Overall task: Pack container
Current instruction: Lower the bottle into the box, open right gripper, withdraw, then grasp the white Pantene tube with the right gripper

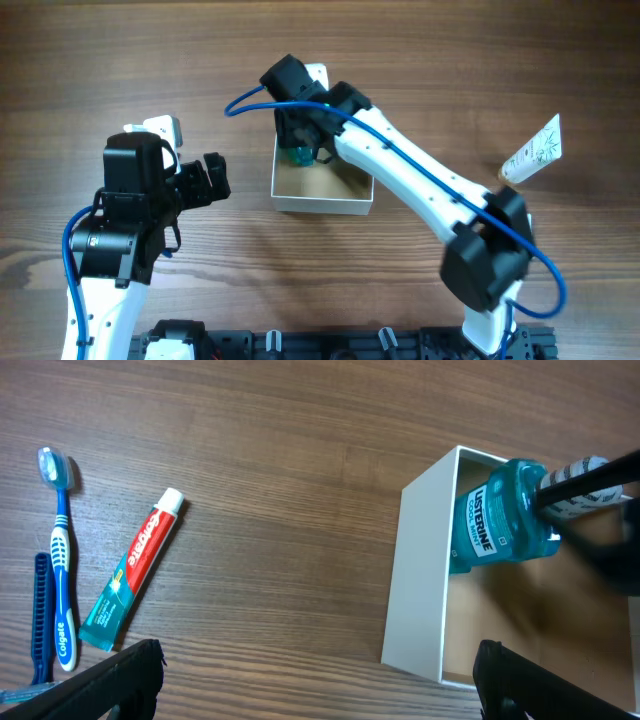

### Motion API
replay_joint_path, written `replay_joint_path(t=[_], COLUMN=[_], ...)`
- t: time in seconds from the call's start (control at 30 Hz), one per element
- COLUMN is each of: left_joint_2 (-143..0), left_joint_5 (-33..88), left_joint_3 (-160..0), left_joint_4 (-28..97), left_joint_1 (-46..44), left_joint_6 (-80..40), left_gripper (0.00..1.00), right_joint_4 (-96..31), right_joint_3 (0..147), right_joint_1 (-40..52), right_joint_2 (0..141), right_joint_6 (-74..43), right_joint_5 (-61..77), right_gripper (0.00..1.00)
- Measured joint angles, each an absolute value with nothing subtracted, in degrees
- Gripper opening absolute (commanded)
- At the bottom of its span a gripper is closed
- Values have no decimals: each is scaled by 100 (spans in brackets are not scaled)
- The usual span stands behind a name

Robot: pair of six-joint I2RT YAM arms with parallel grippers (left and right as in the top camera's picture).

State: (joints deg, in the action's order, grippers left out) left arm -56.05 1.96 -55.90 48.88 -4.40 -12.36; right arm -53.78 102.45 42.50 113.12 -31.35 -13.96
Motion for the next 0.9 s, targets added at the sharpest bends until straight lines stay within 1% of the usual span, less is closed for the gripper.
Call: replay_joint_path(t=[0.13, 0.23, 0.3, 0.37, 0.43, 0.47, 0.57, 0.6, 0.7, 0.9], left_joint_2=[-5605, -5605, -5605, -5605, -5605, -5605, -5605, -5605, -5605, -5605], left_joint_5=[198, 196, 196, 196, 196, 196, 198, 196, 196, 196], left_joint_3=[-5590, -5590, -5590, -5590, -5590, -5590, -5590, -5590, -5590, -5601], left_joint_4=[4890, 4890, 4888, 4888, 4890, 4893, 4890, 4890, 4890, 4890], left_joint_1=[-440, -440, -440, -440, -440, -440, -440, -440, -440, -440], left_joint_6=[-1236, -1236, -1236, -1236, -1236, -1236, -1236, -1236, -1236, -1236], left_gripper=[100, 100, 100, 100, 100, 100, 100, 100, 100, 100], right_joint_4=[-5382, -5721, -6228, -6755, -6984, -7203, -7487, -7581, -7592, -7057], right_joint_3=[10248, 10348, 10383, 10385, 10368, 10355, 10353, 10353, 10044, 8766], right_joint_1=[4176, 3732, 3092, 2309, 1920, 1177, 176, -327, -1234, -1485], right_joint_2=[10145, 9273, 8945, 8877, 8877, 8866, 8788, 8746, 8689, 8694], right_joint_6=[-2908, -2840, -2851, -2829, -2722, -2550, -2108, -1896, -1367, -952], right_joint_5=[-1763, -1868, -1852, -1789, -1710, -1636, -1332, -1192, -810, -556], right_gripper=[92, 97, 100, 100, 100, 100, 100, 100, 100, 97])
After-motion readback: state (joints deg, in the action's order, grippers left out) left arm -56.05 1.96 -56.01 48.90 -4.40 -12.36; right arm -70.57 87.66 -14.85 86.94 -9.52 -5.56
